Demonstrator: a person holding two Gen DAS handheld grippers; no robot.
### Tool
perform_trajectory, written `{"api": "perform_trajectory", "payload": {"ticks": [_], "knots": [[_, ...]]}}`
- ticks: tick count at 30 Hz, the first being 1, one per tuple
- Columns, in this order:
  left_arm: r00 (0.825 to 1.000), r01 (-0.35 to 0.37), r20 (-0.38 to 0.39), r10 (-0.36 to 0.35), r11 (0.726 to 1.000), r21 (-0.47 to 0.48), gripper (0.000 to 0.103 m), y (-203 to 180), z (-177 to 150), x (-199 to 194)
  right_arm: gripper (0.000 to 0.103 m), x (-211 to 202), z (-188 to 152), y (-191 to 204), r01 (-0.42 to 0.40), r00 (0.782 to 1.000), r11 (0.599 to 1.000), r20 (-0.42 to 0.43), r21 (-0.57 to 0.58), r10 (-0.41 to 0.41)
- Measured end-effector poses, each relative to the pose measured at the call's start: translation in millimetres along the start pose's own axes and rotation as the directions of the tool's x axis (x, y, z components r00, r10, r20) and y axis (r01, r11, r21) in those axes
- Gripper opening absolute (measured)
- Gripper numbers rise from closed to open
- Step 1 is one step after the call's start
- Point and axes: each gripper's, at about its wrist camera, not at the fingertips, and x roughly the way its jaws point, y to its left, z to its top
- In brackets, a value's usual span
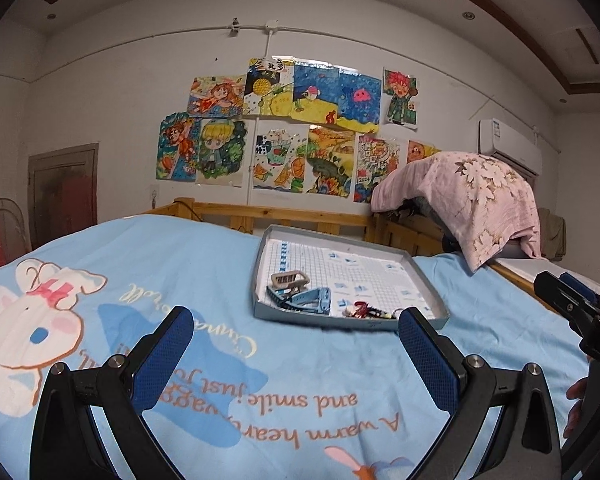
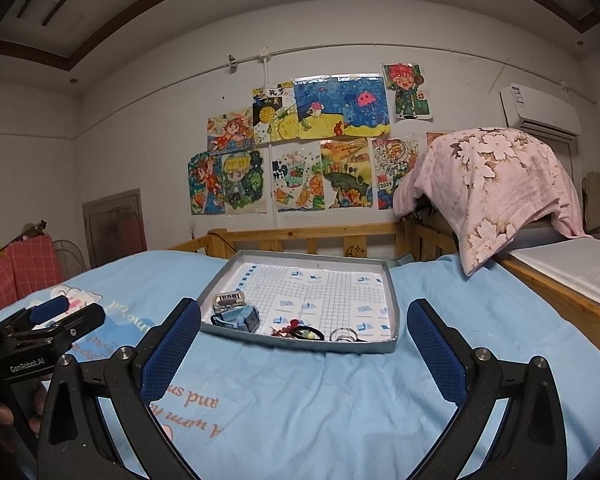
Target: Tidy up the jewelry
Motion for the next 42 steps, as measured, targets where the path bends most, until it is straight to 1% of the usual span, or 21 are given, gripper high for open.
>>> {"api": "perform_trajectory", "payload": {"ticks": [6,16,24,42], "knots": [[0.999,-0.003,-0.032,0.004,1.000,0.016,0.103,-2.3,-9.2,4.1,0.101,5.4,-6.2,-1.3,0.010,1.000,1.000,-0.027,-0.003,-0.010],[0.999,-0.009,-0.031,0.010,1.000,0.021,0.103,-2.2,-12.7,3.8,0.101,9.3,-19.3,-2.9,0.029,0.998,1.000,-0.050,-0.008,-0.029],[0.999,-0.025,-0.045,0.027,0.999,0.032,0.103,1.9,-20.1,7.3,0.101,11.9,-20.9,-1.8,0.037,0.998,0.999,-0.054,-0.024,-0.038],[0.998,-0.030,-0.047,0.031,0.999,0.033,0.103,3.2,-19.2,7.8,0.101,14.5,-21.7,-4.8,0.030,0.997,0.999,-0.064,-0.021,-0.031]]}}
